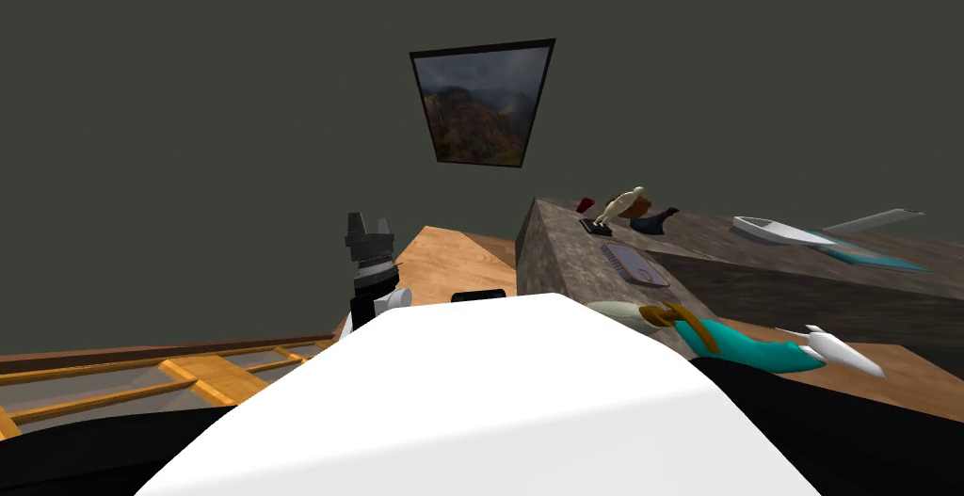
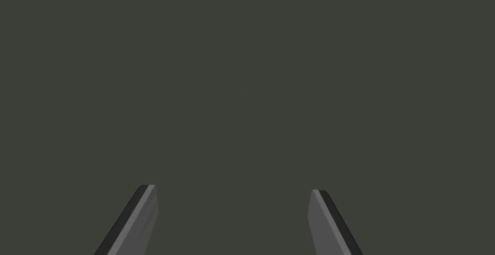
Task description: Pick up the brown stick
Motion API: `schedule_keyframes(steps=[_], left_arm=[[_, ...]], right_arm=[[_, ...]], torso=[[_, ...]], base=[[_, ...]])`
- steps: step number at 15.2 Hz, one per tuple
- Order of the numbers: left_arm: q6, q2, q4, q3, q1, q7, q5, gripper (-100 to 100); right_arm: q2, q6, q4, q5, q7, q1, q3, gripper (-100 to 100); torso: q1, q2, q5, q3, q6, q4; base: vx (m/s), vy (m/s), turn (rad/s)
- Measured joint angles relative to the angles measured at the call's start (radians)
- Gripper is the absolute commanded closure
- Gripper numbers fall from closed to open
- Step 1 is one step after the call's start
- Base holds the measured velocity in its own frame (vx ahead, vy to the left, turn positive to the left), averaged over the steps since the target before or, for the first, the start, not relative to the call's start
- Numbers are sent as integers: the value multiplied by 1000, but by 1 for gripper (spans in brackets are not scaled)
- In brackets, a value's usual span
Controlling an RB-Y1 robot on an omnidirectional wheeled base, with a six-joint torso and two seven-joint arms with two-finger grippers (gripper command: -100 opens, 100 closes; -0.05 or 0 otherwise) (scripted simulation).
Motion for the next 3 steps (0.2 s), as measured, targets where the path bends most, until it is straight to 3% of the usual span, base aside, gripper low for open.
schedule_keyframes(steps=[3], left_arm=[[0,0,0,0,0,0,0,0]], right_arm=[[-9,-15,-40,-7,-7,46,-47,100]], torso=[[-1,-1,0,-1,0,0]], base=[[22,-24,-68]])
